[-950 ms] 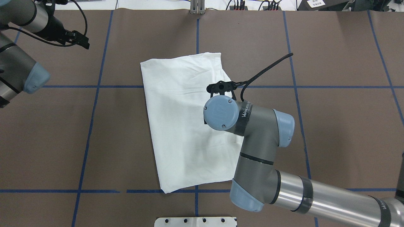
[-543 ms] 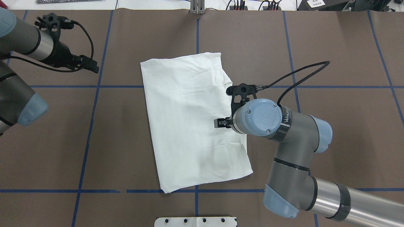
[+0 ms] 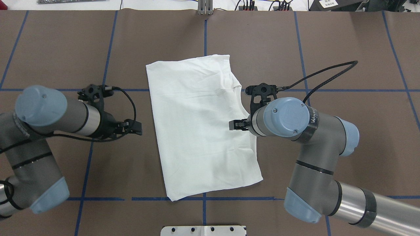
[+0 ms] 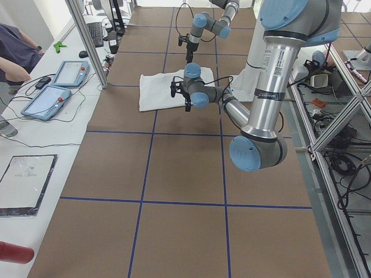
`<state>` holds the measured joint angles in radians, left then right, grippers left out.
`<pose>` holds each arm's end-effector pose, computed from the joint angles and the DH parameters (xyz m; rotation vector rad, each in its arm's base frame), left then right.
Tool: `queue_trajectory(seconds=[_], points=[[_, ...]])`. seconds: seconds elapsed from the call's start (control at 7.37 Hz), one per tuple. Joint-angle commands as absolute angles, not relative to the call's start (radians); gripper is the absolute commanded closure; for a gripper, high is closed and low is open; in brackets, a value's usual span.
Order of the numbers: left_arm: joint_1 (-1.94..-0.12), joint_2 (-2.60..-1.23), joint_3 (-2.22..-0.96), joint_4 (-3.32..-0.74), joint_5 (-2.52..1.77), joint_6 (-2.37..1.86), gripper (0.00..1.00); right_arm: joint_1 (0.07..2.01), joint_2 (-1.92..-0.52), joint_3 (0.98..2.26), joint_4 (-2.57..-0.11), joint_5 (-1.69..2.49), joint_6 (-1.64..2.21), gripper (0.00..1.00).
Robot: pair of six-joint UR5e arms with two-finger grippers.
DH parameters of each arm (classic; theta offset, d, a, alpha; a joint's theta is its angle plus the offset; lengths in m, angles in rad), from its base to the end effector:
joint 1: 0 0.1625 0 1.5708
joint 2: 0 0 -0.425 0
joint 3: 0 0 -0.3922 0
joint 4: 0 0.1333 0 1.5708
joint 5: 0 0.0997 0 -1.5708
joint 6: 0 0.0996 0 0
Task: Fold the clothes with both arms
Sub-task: 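Bring both grippers to the long edges of the folded shirt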
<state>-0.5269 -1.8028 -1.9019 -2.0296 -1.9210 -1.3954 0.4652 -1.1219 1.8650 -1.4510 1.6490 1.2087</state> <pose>0.4352 -0.3679 0.3305 0.0482 1.0585 -0.1391 -0.4920 -0.3874 0.2689 0.2796 -0.8193 0.0628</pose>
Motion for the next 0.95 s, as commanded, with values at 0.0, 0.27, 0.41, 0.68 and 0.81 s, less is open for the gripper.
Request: queue_trajectory(seconds=[0.0,0.27,0.41,0.68,0.81], points=[[-0.359,-1.828,-1.911,-2.022,-1.827,-1.598,0.0,0.466,-1.123,1.865,-1.451,1.649,1.21,0.0],[-0.264,-1.909,-1.907,-1.913,-1.797,-1.66,0.0,0.466,-1.123,1.867,-1.45,1.649,1.23,0.0],[-0.241,-1.913,-1.905,-1.91,-1.766,-1.663,0.0,0.465,-1.123,1.865,-1.45,1.649,1.23,0.0],[-0.233,-1.931,-1.896,-1.908,-1.764,-1.683,0.25,0.465,-1.123,1.865,-1.45,1.649,1.23,0.0],[-0.235,-1.936,-1.893,-1.908,-1.764,-1.683,0.27,0.465,-1.123,1.865,-1.45,1.649,1.23,0.0]])
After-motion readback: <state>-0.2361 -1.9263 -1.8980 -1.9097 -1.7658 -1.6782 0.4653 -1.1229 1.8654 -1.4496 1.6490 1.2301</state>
